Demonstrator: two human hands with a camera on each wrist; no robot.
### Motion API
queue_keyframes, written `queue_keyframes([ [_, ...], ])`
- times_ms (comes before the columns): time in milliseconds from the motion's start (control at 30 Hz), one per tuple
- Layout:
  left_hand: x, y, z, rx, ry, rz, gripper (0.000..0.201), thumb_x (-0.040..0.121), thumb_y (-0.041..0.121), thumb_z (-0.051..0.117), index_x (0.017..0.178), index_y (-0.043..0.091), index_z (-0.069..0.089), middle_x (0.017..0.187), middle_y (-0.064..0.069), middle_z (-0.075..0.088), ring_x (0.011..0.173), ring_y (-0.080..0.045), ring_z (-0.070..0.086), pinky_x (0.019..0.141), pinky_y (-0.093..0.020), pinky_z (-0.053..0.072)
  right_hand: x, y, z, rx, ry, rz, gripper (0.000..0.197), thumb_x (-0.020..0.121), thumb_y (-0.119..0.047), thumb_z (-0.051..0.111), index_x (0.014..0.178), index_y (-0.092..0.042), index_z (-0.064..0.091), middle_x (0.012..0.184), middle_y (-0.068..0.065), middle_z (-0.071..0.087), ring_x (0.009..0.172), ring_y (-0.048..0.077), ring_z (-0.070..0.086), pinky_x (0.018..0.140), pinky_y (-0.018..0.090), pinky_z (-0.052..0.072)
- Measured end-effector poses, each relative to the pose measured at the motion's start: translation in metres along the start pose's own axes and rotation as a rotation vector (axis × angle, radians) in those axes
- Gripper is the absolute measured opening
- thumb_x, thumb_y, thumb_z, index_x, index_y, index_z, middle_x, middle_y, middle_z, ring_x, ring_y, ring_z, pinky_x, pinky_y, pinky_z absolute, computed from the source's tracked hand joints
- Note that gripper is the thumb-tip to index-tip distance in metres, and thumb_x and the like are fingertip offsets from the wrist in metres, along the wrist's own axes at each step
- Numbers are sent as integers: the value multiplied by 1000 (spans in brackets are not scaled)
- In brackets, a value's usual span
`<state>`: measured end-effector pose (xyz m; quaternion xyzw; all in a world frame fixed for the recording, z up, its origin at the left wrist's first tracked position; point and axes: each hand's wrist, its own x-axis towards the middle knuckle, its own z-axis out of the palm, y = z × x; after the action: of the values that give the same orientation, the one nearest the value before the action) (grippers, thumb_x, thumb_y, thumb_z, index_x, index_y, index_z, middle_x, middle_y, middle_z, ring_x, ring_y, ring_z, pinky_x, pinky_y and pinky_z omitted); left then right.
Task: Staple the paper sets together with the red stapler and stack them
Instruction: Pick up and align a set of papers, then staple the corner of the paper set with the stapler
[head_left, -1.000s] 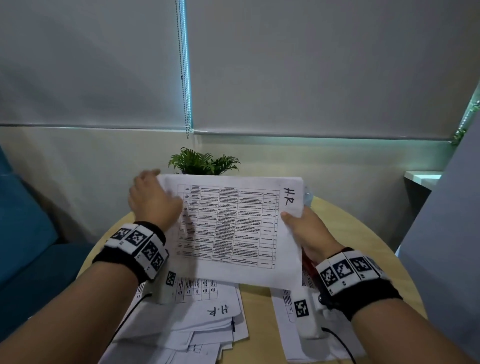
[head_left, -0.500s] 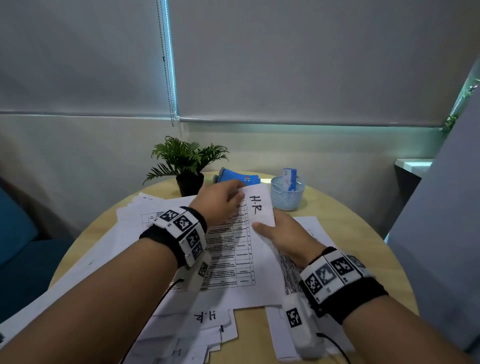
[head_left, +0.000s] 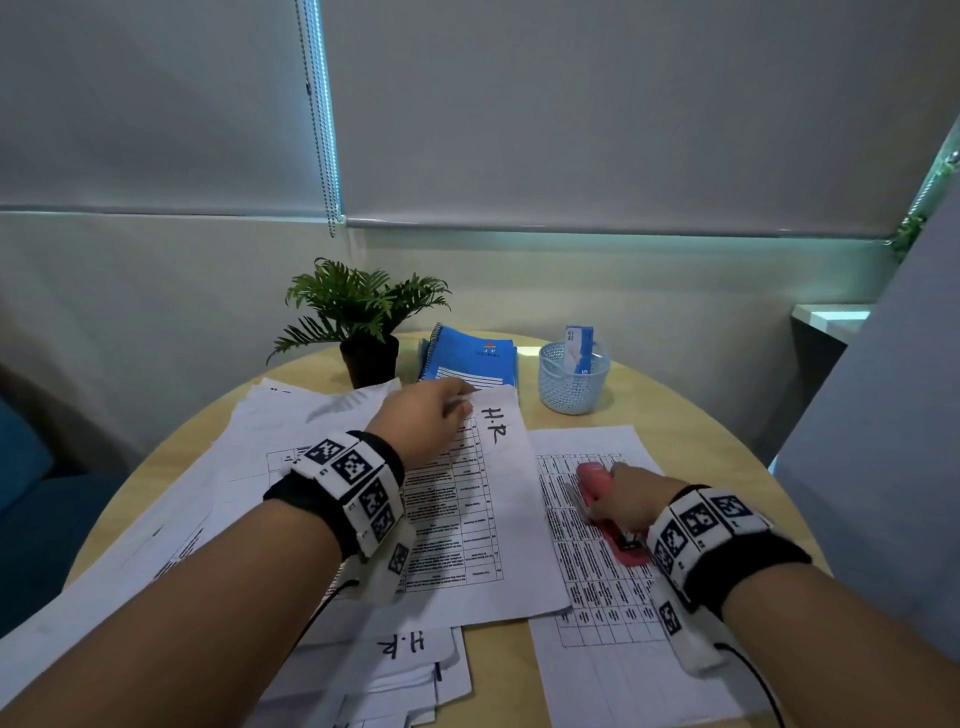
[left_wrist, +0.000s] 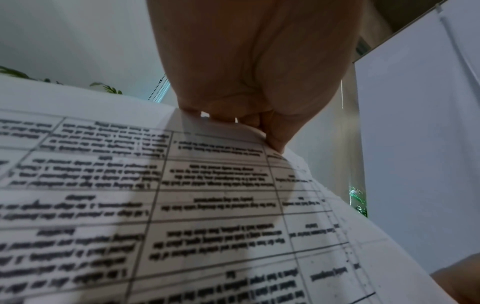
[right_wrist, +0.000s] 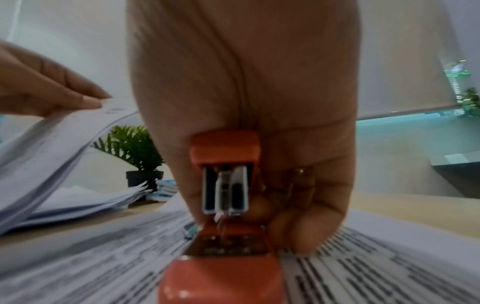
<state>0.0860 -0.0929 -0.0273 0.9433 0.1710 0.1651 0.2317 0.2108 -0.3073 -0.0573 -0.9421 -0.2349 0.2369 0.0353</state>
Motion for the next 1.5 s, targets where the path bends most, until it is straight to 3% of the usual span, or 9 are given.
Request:
queue_keyframes([
  [100, -3, 1, -1, -6, 8, 2, 28, 95, 29, 48, 118, 21, 61, 113, -2, 67, 107, -20, 60, 95, -37, 46, -9, -8, -1, -24, -9, -38, 47, 96, -27, 47, 134, -2, 34, 130, 15, 50, 114, 29, 54, 86, 33, 43],
  [167, -6, 3, -2, -14, 16, 5, 28, 95, 30, 48, 118, 21, 61, 113, -1, 67, 107, -20, 60, 95, -36, 46, -12, -11, -5, 87, 28, -72, 43, 97, -25, 45, 132, -2, 34, 125, 16, 51, 104, 27, 56, 79, 31, 44],
  [267, -9, 7, -6, -14, 27, 20, 27, 95, 31, 49, 116, 22, 62, 111, -1, 67, 105, -20, 60, 94, -37, 47, -12, -19, -13, 556, 195, -133, 42, 97, -25, 49, 129, -3, 33, 100, 6, 54, 77, 16, 56, 58, 27, 44],
  [467, -18, 13, -14, -37, 46, 17, 27, 94, 33, 50, 116, 25, 62, 111, 2, 67, 105, -18, 60, 95, -38, 46, -15, -47, -30, 1235, 715, -308, 34, 89, -18, 64, 119, -11, 52, 102, 3, 63, 93, 21, 64, 71, 29, 54],
  [600, -23, 17, -17, -35, 54, 30, 27, 94, 34, 49, 116, 25, 62, 111, 1, 67, 106, -18, 59, 97, -40, 45, -21, -61, -32, 1504, 782, -306, 38, 91, -19, 63, 120, -10, 40, 101, 3, 57, 81, 12, 59, 47, 18, 49],
  [733, -29, 20, -19, -29, 65, 60, 25, 94, 33, 49, 115, 25, 62, 109, 1, 68, 104, -18, 60, 95, -40, 45, -23, -74, -20, 1610, 780, -240, 39, 90, -24, 65, 112, -13, 35, 96, 1, 58, 71, 9, 59, 57, 32, 54],
  [833, -32, 22, -21, -6, 85, 86, 25, 95, 32, 49, 115, 24, 62, 108, 1, 68, 103, -18, 60, 94, -39, 45, -25, -84, -10, 1649, 770, -206, 47, 87, -35, 67, 115, -12, 37, 99, 2, 60, 78, 14, 61, 61, 26, 48],
  [1033, -37, 24, -21, -68, 117, 115, 19, 94, 32, 51, 108, 27, 63, 99, 5, 69, 95, -15, 61, 91, -36, 48, -33, -104, -4, 1628, 793, -216, 58, 77, -46, 74, 115, -15, 41, 93, -4, 62, 86, 19, 64, 85, 40, 53],
  [1500, -47, 36, -26, -183, 143, 225, 12, 93, 25, 53, 100, 20, 61, 97, 6, 59, 92, -11, 55, 86, -27, 45, -31, -119, -2, 1615, 865, -122, 50, 79, -56, 66, 103, -13, 58, 93, 4, 68, 89, 26, 66, 85, 44, 53],
])
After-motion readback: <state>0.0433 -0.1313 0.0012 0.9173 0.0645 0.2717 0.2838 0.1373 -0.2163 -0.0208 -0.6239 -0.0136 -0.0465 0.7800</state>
